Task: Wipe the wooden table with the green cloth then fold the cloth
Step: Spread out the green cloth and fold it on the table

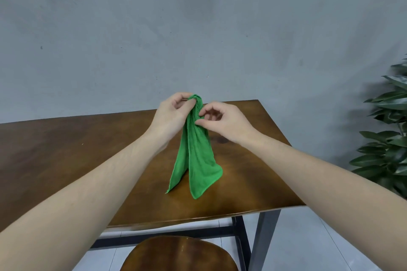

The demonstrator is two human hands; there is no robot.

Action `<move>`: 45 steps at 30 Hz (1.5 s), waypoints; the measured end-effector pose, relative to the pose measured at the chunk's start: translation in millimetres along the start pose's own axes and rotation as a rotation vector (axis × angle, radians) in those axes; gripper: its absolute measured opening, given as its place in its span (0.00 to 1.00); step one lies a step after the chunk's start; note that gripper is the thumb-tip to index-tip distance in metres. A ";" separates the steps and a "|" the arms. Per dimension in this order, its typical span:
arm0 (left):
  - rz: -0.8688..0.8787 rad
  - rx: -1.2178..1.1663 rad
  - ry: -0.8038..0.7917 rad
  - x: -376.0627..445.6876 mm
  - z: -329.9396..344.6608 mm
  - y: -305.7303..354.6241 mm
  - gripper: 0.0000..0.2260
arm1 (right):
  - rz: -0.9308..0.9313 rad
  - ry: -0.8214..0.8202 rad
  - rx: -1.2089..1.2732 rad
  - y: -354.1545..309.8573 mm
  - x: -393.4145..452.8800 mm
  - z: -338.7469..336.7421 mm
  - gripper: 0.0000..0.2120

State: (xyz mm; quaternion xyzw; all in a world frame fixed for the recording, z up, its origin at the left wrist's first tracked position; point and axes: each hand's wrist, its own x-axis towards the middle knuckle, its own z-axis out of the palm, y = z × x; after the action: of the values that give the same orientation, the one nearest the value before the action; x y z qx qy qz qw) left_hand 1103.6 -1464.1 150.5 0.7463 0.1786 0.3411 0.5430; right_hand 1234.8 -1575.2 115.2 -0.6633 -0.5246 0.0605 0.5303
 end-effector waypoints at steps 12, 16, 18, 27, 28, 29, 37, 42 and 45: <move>0.009 -0.043 -0.001 6.0 -6.5 5.6 0.06 | 0.062 -0.021 0.244 -15.8 0.2 -3.5 0.14; 0.016 -0.139 -0.028 3.3 -8.3 8.9 0.06 | 0.222 -0.231 0.243 -15.3 -3.4 -8.6 0.14; 0.028 -0.167 -0.018 5.2 -14.0 12.2 0.07 | 0.268 -0.335 0.122 -10.2 -6.8 -16.9 0.13; 0.005 -0.044 0.012 13.7 -46.5 -1.2 0.07 | -0.191 -0.395 -0.887 8.4 -5.4 -77.1 0.20; -0.004 -0.016 -0.007 14.7 -49.9 -4.8 0.06 | -0.208 -0.386 -0.940 7.7 -1.9 -84.2 0.20; -0.011 0.006 -0.026 15.4 -51.9 -8.2 0.06 | -0.228 -0.370 -0.986 6.1 1.6 -90.9 0.19; -0.035 0.322 -0.026 48.5 -47.5 -24.3 0.09 | -0.184 -0.271 -1.141 6.7 41.3 -111.2 0.15; -0.054 0.220 -0.011 79.6 -38.5 -20.2 0.08 | -0.033 -0.129 -1.049 14.7 70.6 -111.8 0.25; -0.029 0.122 -0.001 84.5 -31.5 -16.9 0.08 | 0.038 0.015 -0.987 22.9 83.1 -114.0 0.18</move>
State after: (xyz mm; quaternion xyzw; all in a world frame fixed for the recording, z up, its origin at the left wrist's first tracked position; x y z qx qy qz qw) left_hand 1142.7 -1382.8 167.0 0.7755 0.2095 0.3211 0.5016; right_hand 1358.6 -1582.4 186.3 -0.8452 -0.4745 -0.1904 0.1555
